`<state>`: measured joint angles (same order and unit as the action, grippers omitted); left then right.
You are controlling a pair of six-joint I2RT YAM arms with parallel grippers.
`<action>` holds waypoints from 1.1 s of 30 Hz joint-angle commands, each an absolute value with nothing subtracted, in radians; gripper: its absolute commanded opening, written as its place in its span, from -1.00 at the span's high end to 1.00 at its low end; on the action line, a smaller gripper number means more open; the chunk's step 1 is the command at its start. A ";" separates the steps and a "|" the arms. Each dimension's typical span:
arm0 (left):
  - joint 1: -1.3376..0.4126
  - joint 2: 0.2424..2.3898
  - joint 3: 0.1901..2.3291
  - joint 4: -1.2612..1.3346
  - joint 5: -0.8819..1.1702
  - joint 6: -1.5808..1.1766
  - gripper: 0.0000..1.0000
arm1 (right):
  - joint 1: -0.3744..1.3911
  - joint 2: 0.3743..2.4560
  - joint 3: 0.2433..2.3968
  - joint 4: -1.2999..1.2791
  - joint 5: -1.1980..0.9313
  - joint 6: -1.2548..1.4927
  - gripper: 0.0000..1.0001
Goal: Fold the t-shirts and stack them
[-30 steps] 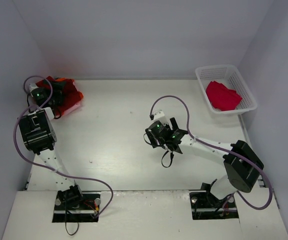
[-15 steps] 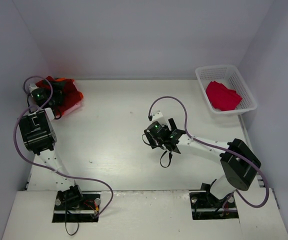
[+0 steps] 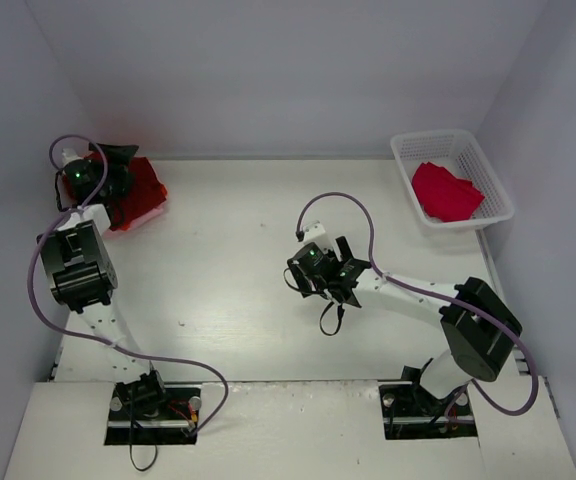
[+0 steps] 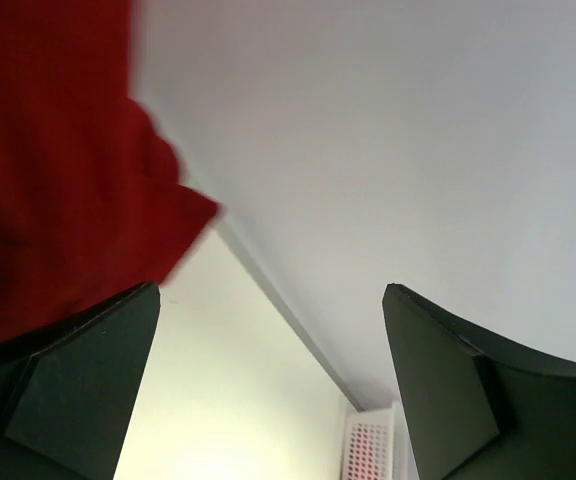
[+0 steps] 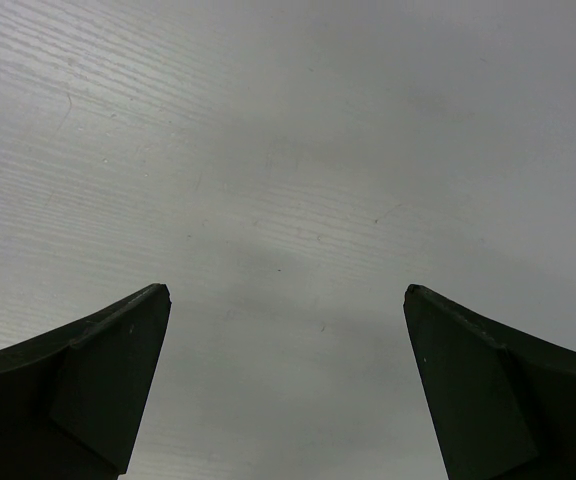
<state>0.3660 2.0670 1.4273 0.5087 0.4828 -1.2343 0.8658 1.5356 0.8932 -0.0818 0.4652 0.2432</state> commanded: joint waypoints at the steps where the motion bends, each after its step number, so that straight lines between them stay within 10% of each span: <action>1: 0.331 1.910 1.505 0.554 0.526 -1.230 -0.76 | 0.876 1.519 0.914 -0.037 0.482 0.262 -1.00; 33: 0.393 1.953 1.614 0.430 0.390 -1.042 -0.76 | 0.879 1.505 0.867 -0.021 0.451 0.287 -1.00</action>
